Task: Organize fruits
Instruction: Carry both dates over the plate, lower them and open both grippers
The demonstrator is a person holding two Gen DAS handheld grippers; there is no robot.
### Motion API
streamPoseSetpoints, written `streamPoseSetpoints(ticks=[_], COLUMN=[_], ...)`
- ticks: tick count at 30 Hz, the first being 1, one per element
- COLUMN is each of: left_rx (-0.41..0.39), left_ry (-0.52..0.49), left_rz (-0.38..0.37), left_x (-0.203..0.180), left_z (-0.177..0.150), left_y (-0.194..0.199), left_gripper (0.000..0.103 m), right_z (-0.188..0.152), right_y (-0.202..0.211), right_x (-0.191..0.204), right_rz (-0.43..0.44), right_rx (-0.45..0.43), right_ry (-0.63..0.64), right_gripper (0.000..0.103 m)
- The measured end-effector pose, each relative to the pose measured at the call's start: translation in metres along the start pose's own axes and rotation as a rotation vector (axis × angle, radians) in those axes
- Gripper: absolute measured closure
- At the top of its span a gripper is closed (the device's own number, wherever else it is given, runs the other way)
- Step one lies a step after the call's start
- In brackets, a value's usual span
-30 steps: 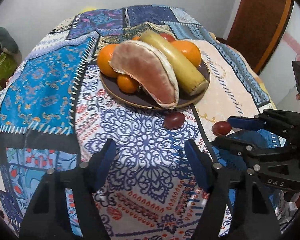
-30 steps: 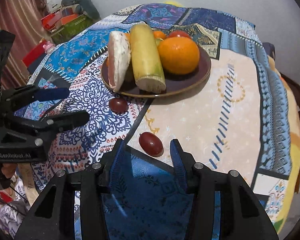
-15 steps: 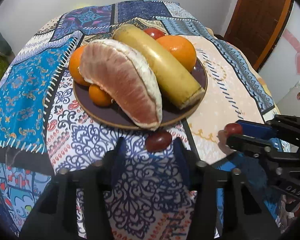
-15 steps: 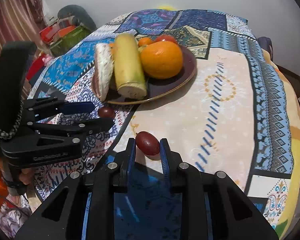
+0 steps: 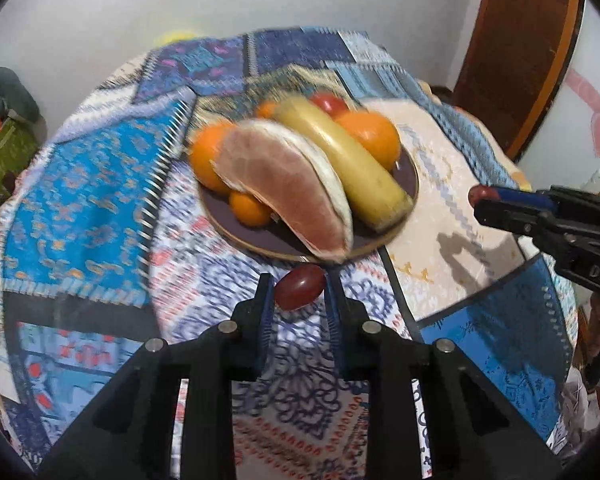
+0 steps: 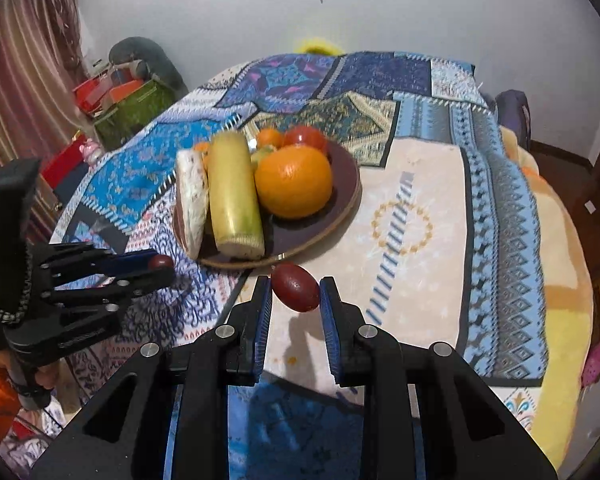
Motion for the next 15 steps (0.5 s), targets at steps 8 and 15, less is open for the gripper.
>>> streamPoseSetpoints(ticks=[8,15], left_rx=[-0.121,-0.151], left_ry=[0.043,0.072], left_rz=[0.017,0.043], left_x=[0.021,0.03], left_z=[0.049,0.082], left_y=[0.029,0.015], left_gripper=[0.078,0.077], right_z=[0.029,0.048], right_y=[0.006,-0.003], right_x=[0.007,0.007], right_rz=[-0.002,-0.006], right_rx=[-0.061,-0.089], right_ry=[0.028,0.046], right_gripper=[0.081,0.081])
Point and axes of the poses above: each gripper's, at about its wrist camera, not at the fingertips, and y roughly against the way its jaws point, x to its left, z to its top, the point moved 7 cm from there along -y, roughly the way its jaws point, and after that the axes turned 10 degrees about z, right-handed, at the moved point
